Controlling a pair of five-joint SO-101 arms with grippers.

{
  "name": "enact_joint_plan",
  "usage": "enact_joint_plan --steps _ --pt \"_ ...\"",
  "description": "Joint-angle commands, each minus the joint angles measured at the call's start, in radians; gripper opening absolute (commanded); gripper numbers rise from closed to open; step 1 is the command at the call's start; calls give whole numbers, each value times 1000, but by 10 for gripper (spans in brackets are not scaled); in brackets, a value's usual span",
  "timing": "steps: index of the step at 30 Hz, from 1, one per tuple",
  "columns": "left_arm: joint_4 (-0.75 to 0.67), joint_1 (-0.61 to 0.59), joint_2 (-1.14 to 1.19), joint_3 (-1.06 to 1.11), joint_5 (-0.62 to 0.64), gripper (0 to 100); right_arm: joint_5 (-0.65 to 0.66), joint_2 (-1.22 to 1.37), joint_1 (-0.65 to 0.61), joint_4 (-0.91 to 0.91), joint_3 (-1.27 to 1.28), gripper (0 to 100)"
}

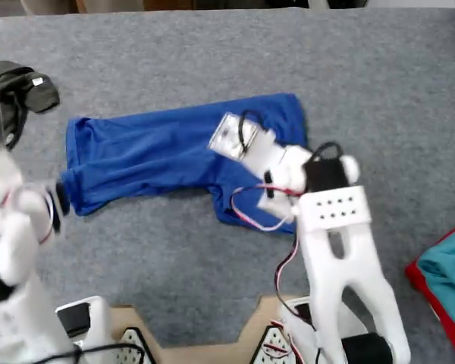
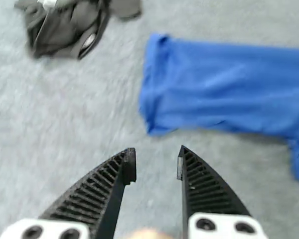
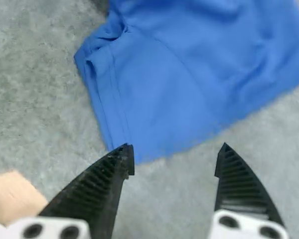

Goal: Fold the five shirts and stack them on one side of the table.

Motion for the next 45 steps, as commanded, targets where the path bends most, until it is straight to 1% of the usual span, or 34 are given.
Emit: enact_joint_plan --steps 1,4,6,11,16,24,28,34,41,43,45 --pt "9 -117 -104 175 -52 150 11 -27 -73 -104 157 269" --pt "-11 -183 -145 278 -133 150 11 -5 -128 -149 239 270" --pt "-41 -219 -168 344 -164 150 11 8 -140 -193 266 271" --pt "-97 -249 -183 466 -169 150 20 76 -139 -264 277 280" --pt "-141 -247 -183 537 -170 150 25 151 -140 -293 269 353" --pt "-245 -241 -174 598 -172 151 25 226 -143 -285 251 357" --pt "-282 -241 -174 618 -172 151 25 286 -143 -318 251 357" --pt "-285 -239 -174 618 -172 151 26 423 -140 -427 234 357" --pt "-282 -239 -174 618 -172 151 26 526 -137 -387 136 356" --pt "-282 -239 -174 618 -172 151 26 542 -137 -387 127 334" --pt "-282 -239 -174 618 -172 151 26 558 -136 -387 116 277"
